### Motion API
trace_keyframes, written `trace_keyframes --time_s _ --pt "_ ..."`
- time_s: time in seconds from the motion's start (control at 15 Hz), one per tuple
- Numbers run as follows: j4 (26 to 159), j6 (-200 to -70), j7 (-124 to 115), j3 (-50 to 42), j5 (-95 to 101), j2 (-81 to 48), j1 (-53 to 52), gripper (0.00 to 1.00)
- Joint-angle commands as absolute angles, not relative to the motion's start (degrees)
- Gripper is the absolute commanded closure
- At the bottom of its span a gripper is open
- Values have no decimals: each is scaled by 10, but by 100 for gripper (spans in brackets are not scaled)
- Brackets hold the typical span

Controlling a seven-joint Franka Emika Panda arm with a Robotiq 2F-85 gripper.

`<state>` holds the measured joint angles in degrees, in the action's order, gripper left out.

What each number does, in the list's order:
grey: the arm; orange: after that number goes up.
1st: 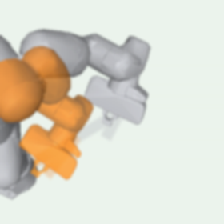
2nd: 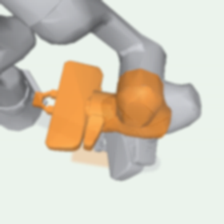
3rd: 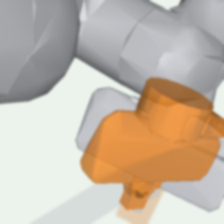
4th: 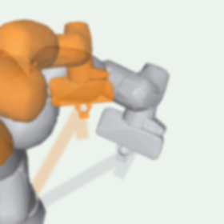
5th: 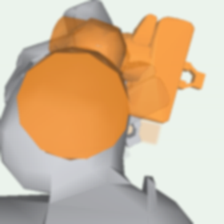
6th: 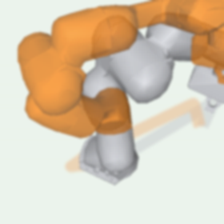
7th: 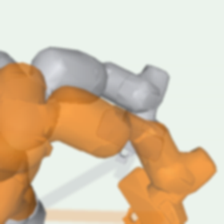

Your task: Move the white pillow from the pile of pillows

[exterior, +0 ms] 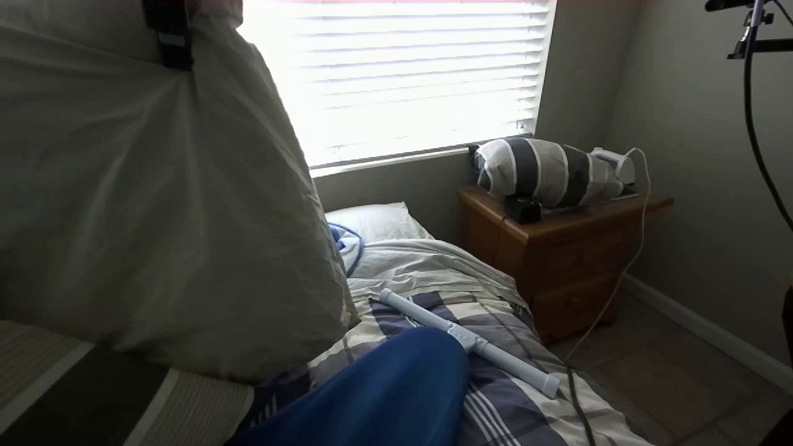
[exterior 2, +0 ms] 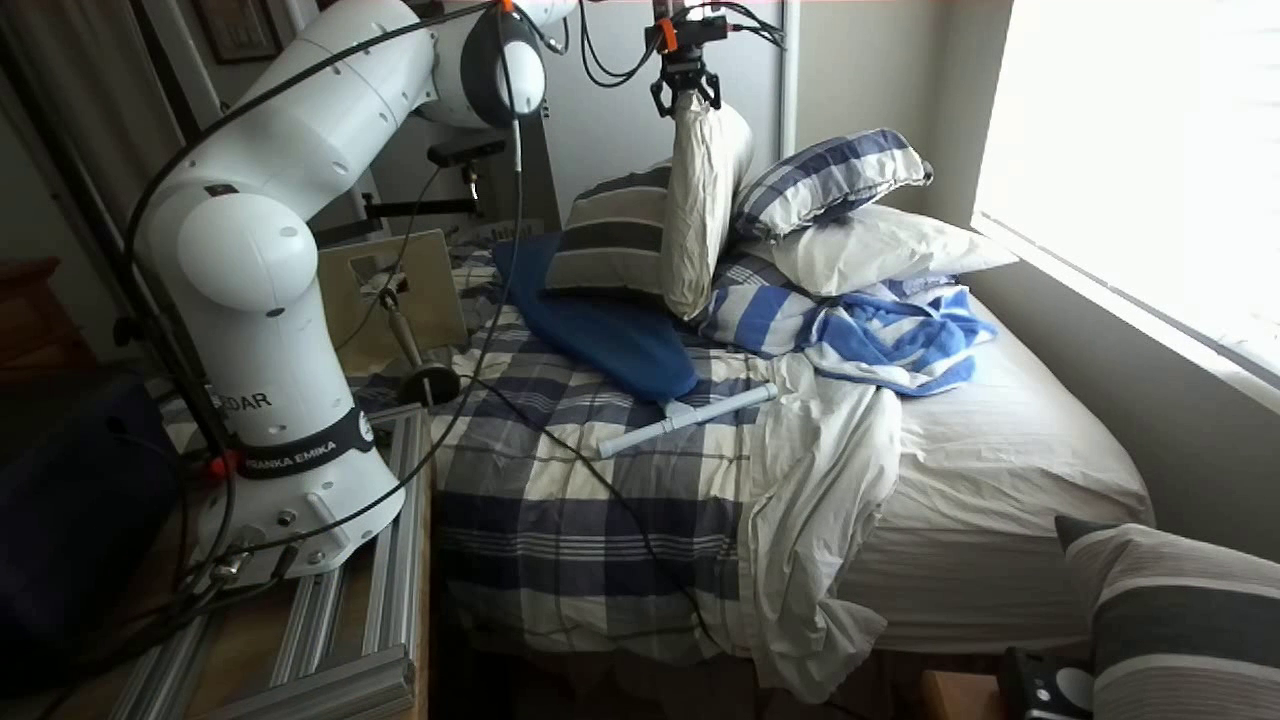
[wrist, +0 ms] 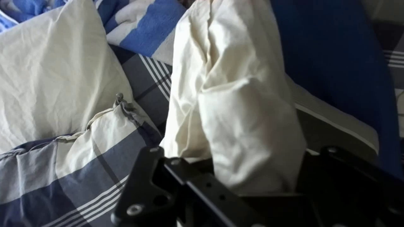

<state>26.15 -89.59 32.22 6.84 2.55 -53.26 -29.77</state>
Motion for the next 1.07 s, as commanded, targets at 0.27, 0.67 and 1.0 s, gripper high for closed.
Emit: trace_keyframes --time_s 0.27,0.67,1.0 --pt "214 -869 304 76 34 -560 -300 100" --pt "264 -849 300 69 41 -530 -297 100" --pt "264 -707 243 62 40 -507 -296 100"
